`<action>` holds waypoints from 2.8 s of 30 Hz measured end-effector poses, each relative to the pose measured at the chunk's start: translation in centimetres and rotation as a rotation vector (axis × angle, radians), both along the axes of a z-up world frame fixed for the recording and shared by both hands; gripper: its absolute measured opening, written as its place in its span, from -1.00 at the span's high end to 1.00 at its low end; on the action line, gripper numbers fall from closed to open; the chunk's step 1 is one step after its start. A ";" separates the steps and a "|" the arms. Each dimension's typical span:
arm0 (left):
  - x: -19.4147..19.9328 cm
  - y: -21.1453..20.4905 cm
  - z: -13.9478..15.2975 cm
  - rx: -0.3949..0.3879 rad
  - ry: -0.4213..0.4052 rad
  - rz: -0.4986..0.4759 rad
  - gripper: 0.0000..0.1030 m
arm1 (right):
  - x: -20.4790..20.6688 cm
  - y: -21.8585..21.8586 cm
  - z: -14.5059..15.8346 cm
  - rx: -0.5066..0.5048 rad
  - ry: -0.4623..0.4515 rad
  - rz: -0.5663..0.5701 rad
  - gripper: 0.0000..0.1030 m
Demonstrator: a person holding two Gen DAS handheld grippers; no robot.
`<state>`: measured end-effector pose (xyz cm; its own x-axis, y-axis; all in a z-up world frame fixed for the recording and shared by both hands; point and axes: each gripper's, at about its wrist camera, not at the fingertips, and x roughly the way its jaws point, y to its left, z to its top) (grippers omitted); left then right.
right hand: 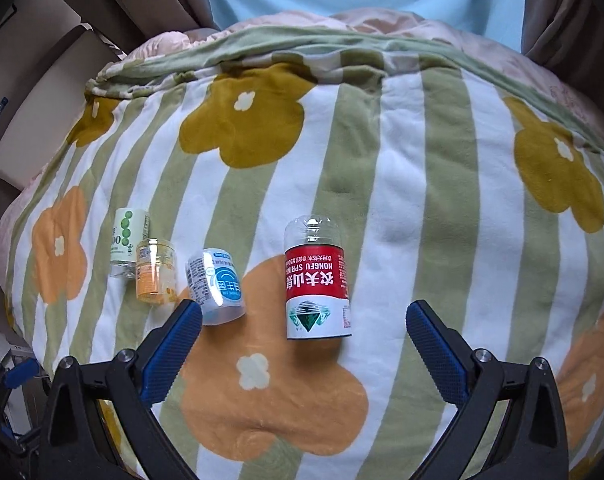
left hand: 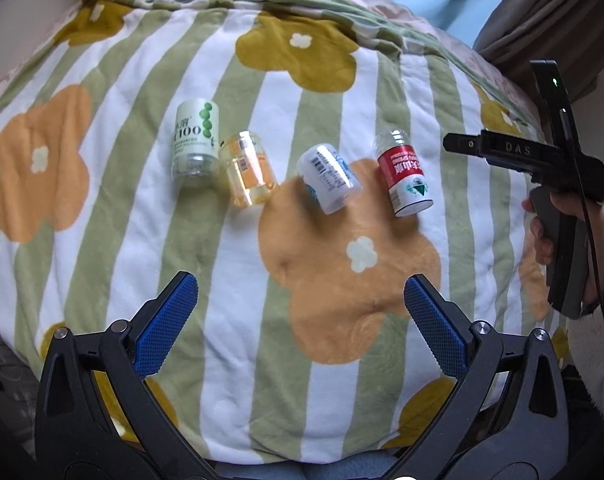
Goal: Flip cup upside down
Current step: 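Move the right gripper to the red-labelled bottle and close on it, then lift the red-labelled bottle with the right gripper toward the left gripper, then close the left gripper on the bottle while the right gripper releases it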
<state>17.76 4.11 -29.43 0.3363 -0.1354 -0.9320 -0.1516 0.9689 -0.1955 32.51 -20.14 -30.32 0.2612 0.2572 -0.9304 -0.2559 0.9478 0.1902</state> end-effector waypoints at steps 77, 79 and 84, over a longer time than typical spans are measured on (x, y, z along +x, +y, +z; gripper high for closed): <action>-1.7 -8.0 -8.1 0.089 0.142 -0.272 -0.99 | -23.7 -6.2 -6.1 0.125 0.131 -0.403 -0.98; -0.8 -9.7 -8.8 0.084 0.158 -0.293 -0.99 | -24.5 -6.7 -5.4 0.070 0.099 -0.373 -0.98; 0.8 -14.5 -11.0 0.126 0.224 -0.378 -0.99 | -26.1 -8.0 -4.4 0.020 0.081 -0.331 -0.98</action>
<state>18.59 -10.40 -40.40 0.0735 -0.0911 -0.9931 0.1925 0.9784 -0.0755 6.40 -28.17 -34.74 0.2592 0.1890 -0.9471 0.0814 0.9729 0.2164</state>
